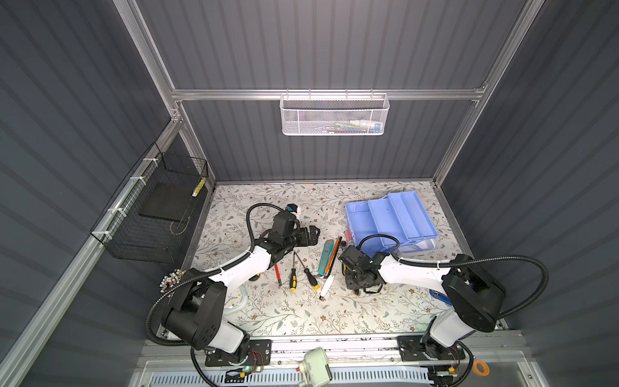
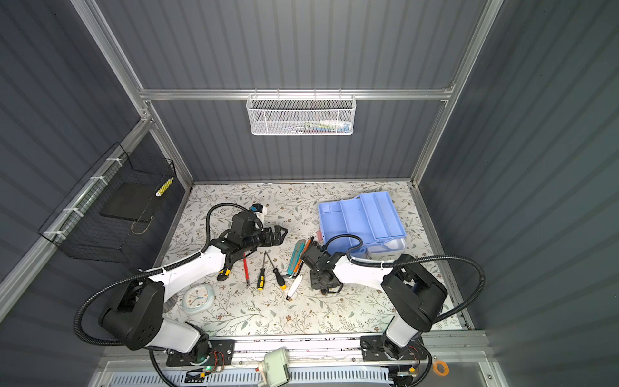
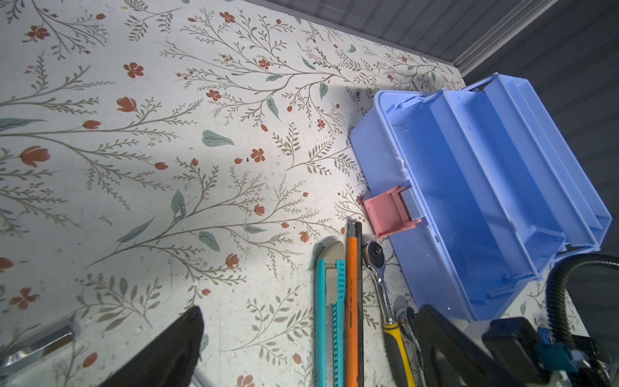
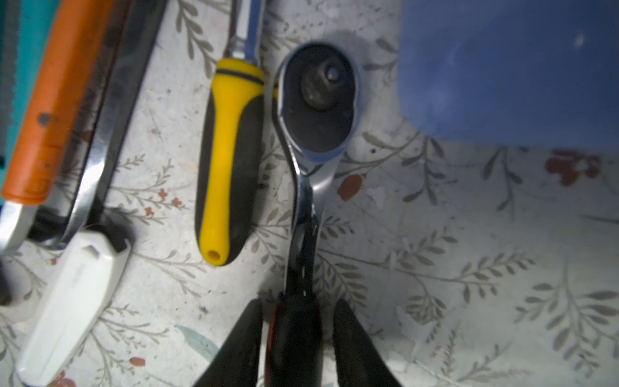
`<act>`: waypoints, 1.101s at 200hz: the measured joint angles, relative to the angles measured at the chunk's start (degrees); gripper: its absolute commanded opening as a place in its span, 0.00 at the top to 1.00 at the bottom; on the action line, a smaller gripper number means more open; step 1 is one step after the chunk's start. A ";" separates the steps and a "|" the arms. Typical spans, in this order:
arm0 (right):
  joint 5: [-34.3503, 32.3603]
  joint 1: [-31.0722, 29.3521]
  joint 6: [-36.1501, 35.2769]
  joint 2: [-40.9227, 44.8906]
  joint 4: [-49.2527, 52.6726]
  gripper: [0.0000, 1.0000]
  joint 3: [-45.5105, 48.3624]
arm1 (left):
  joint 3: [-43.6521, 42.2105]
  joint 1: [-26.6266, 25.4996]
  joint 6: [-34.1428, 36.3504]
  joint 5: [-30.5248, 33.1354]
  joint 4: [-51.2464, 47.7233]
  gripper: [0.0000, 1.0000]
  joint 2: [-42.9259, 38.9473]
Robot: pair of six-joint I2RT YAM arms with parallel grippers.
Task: Pack the tool kit
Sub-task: 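Close the right gripper around the dark-handled ratchet wrench handle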
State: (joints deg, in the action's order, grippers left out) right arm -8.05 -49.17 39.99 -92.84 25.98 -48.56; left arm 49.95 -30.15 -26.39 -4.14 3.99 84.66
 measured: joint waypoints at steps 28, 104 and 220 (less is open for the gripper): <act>-0.59 0.00 -0.35 0.00 0.42 0.77 0.02 | 0.00 0.00 0.33 0.28 -0.17 0.00 -0.26; -0.22 0.00 -1.27 2.82 0.94 0.91 2.12 | 0.00 0.00 0.35 0.63 -0.28 0.00 -0.33; -0.24 0.72 -4.37 18.73 5.79 0.82 2.40 | 0.00 0.00 2.29 2.12 -2.93 0.00 -0.33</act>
State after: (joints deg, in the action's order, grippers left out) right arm -8.29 -48.45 35.62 -74.11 31.77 -46.15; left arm 49.95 -30.15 -24.10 -2.02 1.06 84.33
